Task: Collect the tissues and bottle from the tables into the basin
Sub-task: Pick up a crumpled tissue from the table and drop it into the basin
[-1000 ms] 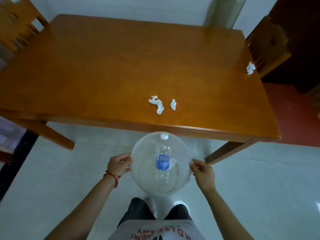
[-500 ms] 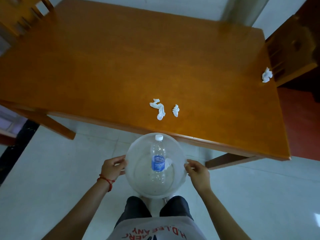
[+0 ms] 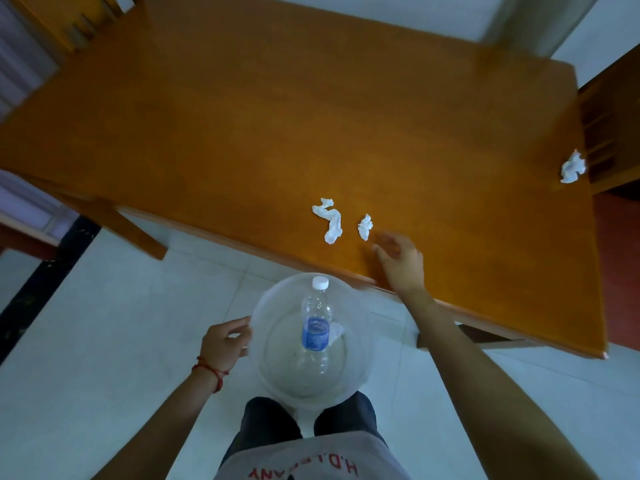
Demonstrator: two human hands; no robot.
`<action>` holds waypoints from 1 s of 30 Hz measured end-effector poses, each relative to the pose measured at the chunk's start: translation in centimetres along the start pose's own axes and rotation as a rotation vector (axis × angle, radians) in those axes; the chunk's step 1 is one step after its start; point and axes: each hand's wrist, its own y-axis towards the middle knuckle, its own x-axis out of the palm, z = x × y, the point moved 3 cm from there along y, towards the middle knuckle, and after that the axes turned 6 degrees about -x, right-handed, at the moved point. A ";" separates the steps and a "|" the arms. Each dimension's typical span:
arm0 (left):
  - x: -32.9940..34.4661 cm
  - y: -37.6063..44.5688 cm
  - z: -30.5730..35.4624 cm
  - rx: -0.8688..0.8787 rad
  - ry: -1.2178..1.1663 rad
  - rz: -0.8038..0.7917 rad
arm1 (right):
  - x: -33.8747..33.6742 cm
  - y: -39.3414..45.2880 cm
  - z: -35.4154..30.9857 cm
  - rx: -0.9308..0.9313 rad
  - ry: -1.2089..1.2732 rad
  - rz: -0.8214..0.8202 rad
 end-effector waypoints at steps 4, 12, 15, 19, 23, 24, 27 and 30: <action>-0.2 -0.2 -0.4 -0.008 0.008 0.019 | 2.1 4.6 -0.7 -0.113 -0.188 -0.116; -0.4 -0.3 -0.6 0.001 0.011 0.035 | 4.9 6.7 1.0 -0.167 -0.360 -0.177; -0.5 -0.2 -0.5 0.012 0.006 0.039 | 4.7 6.0 0.7 -0.135 -0.250 -0.120; -0.5 0.0 -0.4 0.021 0.000 0.049 | 4.2 3.2 -1.4 -0.082 0.030 -0.038; -0.6 0.2 -0.3 0.015 -0.010 0.054 | 4.9 -1.4 -3.5 -0.117 0.217 -0.069; -0.6 0.3 -0.3 0.015 -0.011 0.054 | 5.3 -2.6 -3.8 -0.138 0.239 -0.098; -0.7 0.3 -0.2 0.016 -0.015 0.050 | 6.8 -6.0 -3.8 -0.171 0.204 -0.256; -0.6 0.4 -0.2 -0.007 -0.052 0.040 | 8.1 -8.4 -3.0 -0.128 0.146 -0.420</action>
